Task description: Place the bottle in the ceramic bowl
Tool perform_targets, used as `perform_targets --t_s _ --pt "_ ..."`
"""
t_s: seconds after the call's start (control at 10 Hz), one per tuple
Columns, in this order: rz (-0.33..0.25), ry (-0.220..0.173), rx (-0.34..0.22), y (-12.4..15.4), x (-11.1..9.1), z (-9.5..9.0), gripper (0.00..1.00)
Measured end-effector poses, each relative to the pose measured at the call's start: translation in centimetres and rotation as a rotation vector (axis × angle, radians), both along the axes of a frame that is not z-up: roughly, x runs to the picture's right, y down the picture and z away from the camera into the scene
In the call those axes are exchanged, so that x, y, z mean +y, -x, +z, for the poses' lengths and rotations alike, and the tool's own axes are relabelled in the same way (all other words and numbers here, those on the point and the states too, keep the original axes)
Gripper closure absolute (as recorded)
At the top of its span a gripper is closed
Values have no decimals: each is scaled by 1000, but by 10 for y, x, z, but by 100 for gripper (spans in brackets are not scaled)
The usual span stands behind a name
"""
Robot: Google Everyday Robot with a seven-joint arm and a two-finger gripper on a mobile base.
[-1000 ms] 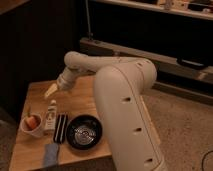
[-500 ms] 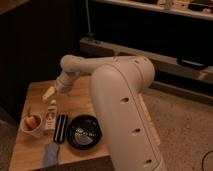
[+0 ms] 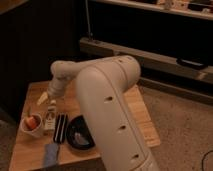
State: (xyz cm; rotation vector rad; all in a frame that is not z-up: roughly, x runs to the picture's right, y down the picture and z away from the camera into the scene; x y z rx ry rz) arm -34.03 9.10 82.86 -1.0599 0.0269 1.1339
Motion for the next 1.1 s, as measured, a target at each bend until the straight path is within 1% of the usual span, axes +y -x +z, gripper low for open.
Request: perform_targets --t_s 0.3,0.6,0.7,0.8,0.9,1.0,1.1 --pt "-19 18 15 9 19 9 20" --pt "-25 46 55 5 36 24 21" --pt "-24 52 69 3 37 26 25" --pt "-23 59 86 1 38 28 33" --pt "-30 69 124 -1 41 31 45" --pt "-35 70 127 2 42 30 55" --pt "-38 71 141 -1 41 31 65"
